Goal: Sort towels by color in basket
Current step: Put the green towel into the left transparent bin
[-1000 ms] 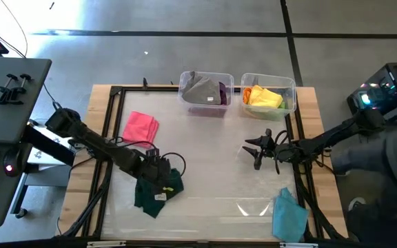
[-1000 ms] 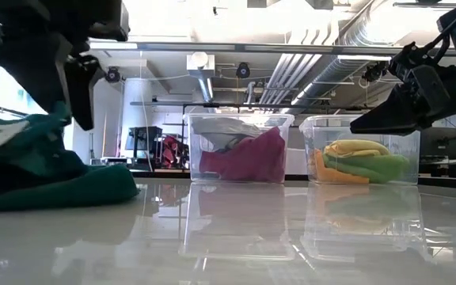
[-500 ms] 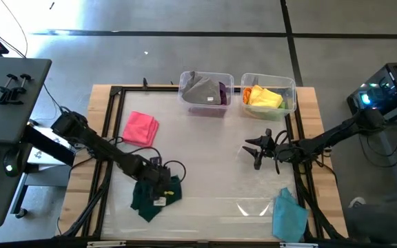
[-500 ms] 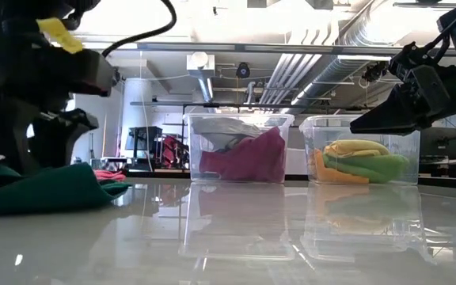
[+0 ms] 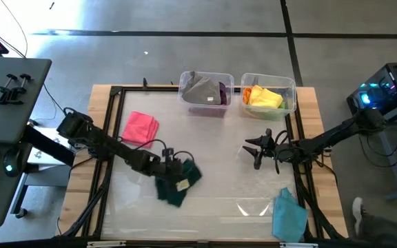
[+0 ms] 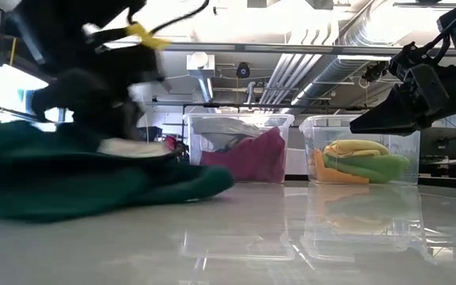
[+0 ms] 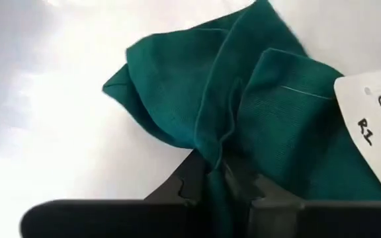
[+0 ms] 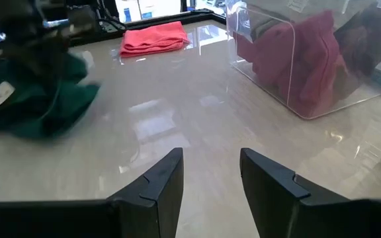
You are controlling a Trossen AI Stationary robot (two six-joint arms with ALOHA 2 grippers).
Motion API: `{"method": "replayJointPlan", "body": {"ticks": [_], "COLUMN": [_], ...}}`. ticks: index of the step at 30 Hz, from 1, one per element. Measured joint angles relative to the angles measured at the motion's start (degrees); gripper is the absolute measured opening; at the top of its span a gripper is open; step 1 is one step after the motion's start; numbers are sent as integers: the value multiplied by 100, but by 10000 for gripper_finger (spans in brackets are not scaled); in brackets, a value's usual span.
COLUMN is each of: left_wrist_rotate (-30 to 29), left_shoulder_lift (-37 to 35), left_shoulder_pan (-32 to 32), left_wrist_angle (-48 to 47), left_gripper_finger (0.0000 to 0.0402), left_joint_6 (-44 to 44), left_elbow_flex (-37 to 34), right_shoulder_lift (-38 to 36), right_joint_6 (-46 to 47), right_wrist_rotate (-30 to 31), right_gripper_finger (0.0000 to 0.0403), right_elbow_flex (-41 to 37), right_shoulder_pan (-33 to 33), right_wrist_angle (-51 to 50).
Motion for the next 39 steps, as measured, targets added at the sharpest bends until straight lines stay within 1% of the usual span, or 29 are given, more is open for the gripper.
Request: {"method": "replayJointPlan", "body": {"ticks": [3,7,11,14,17,20,22,23,25,27,29,31,32,34,39], "left_wrist_rotate": [-664,-1377,-1550,-1649,-1730,-1671,-1430,-1244,-834,-402,248,898,1077,1173,1184], "left_shoulder_lift": [-63,-65,-71,-71,-76,-76,-76,-76,-48,46,179,371,480,728,1206], "left_shoulder_pan": [239,677,1164,1556,1996,2536,2985,3225,3682,4133,4521,4823,4921,5022,5057], "left_wrist_angle": [-231,-234,-21,301,978,1933,2358,2425,2403,2213,1993,1901,1879,1829,1662], "left_gripper_finger": [21,7,5,6,6,6,6,6,6,6,6,6,6,6,6], "left_joint_6": [815,2191,3540,4619,5854,6713,6833,6724,6225,5541,5024,4939,4915,4768,4506], "left_elbow_flex": [414,1304,2289,2884,3194,3250,3252,3255,3255,3255,3236,3186,3175,3174,3167], "right_shoulder_lift": [0,0,0,0,0,0,0,0,0,0,0,0,0,0,0], "right_joint_6": [0,9,22,43,112,128,123,122,120,118,109,109,112,140,149], "right_wrist_rotate": [1,1,1,1,18,116,175,194,195,193,193,193,193,193,189], "right_gripper_finger": [144,144,144,144,144,144,144,144,144,144,144,144,144,144,144], "right_elbow_flex": [0,0,0,0,0,0,0,0,0,0,0,0,0,0,0], "right_shoulder_pan": [0,-1,1,-1,-1,1,-1,-1,-1,-1,-1,-1,-1,-1,0], "right_wrist_angle": [1,4,6,8,28,14,7,7,4,4,2,-14,-43,-80,-181]}}
